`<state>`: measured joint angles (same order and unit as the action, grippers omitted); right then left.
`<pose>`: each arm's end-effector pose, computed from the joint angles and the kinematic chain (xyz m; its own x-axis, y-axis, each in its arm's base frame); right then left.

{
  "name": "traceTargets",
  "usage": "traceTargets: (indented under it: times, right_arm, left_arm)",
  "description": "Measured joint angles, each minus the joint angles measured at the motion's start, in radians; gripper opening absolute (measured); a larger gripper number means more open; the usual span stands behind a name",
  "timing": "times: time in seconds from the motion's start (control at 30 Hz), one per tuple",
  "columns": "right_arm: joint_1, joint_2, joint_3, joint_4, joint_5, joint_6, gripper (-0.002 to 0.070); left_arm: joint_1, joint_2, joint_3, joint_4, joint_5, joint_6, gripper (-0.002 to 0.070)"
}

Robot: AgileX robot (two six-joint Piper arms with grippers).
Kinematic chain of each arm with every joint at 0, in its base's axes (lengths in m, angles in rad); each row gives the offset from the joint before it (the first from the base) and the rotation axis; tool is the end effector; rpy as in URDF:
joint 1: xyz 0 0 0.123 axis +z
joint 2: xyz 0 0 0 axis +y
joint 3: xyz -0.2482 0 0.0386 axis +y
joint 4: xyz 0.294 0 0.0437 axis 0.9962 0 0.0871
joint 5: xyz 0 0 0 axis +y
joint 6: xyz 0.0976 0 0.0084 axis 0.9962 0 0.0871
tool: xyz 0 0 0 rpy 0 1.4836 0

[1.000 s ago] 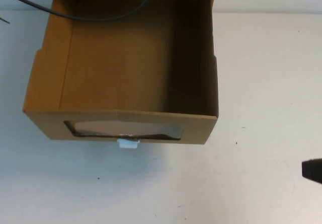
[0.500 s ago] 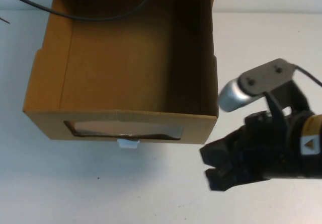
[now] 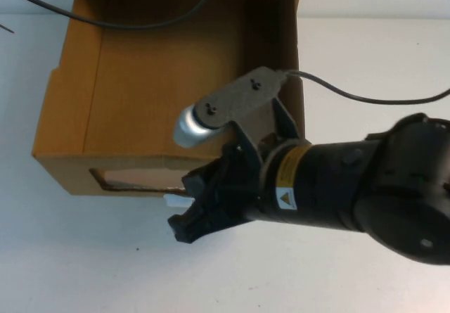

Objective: Close the shoe box
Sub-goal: Close the shoe box with your right arm

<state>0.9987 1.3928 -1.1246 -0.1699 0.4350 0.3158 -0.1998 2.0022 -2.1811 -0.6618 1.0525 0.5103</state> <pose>0.2057 0.3065 0.2822 -0.4361 -0.3810 -0.8153 -0.7466 0.6589 0.0914 0.4647 -0.1475 0.3756 -0.5278 0.2290 -0.8180 0.6564 0.7212 -0.2216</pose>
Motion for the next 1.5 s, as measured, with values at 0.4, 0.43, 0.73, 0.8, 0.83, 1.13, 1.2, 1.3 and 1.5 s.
traceTargets:
  times: [0.4, 0.43, 0.73, 0.8, 0.83, 1.13, 1.2, 1.3, 1.5]
  right_arm:
    - [-0.054, 0.144, -0.159, -0.015, 0.013, 0.000, -0.0011]
    - [-0.062, 0.150, -0.164, -0.015, 0.013, 0.000, -0.0011]
    - [-0.122, 0.194, -0.241, -0.017, 0.002, 0.000, -0.0011]
    - [-0.134, 0.207, -0.270, -0.019, 0.000, 0.000, -0.0011]
    - [-0.143, 0.216, -0.288, -0.019, 0.000, 0.000, -0.0011]
    - [-0.203, 0.336, -0.480, -0.008, 0.065, -0.039, -0.0011]
    - [-0.208, 0.346, -0.503, 0.033, 0.089, -0.084, -0.0011]
    - [-0.209, 0.344, -0.513, 0.145, 0.111, -0.191, -0.0011]
    - [-0.209, 0.318, -0.519, 0.254, 0.109, -0.300, -0.0011]
  left_arm:
    - [0.000, 0.000, 0.000, 0.000, -0.002, 0.000, -0.0005]
    - [0.000, 0.000, 0.000, 0.000, -0.002, 0.000, -0.0005]
    - [0.000, 0.000, 0.000, 0.000, -0.002, -0.001, -0.0005]
    - [0.000, 0.000, 0.000, 0.000, -0.002, -0.002, -0.0005]
    - [0.000, 0.000, 0.000, 0.000, -0.002, -0.002, -0.0005]
    - [0.000, 0.000, 0.000, 0.000, -0.002, 0.004, -0.0005]
    - [0.000, 0.000, 0.000, 0.000, -0.002, 0.004, -0.0005]
    - [0.000, 0.000, 0.000, 0.000, -0.002, 0.004, -0.0005]
    - [0.000, 0.000, 0.000, 0.000, -0.004, 0.004, -0.0005]
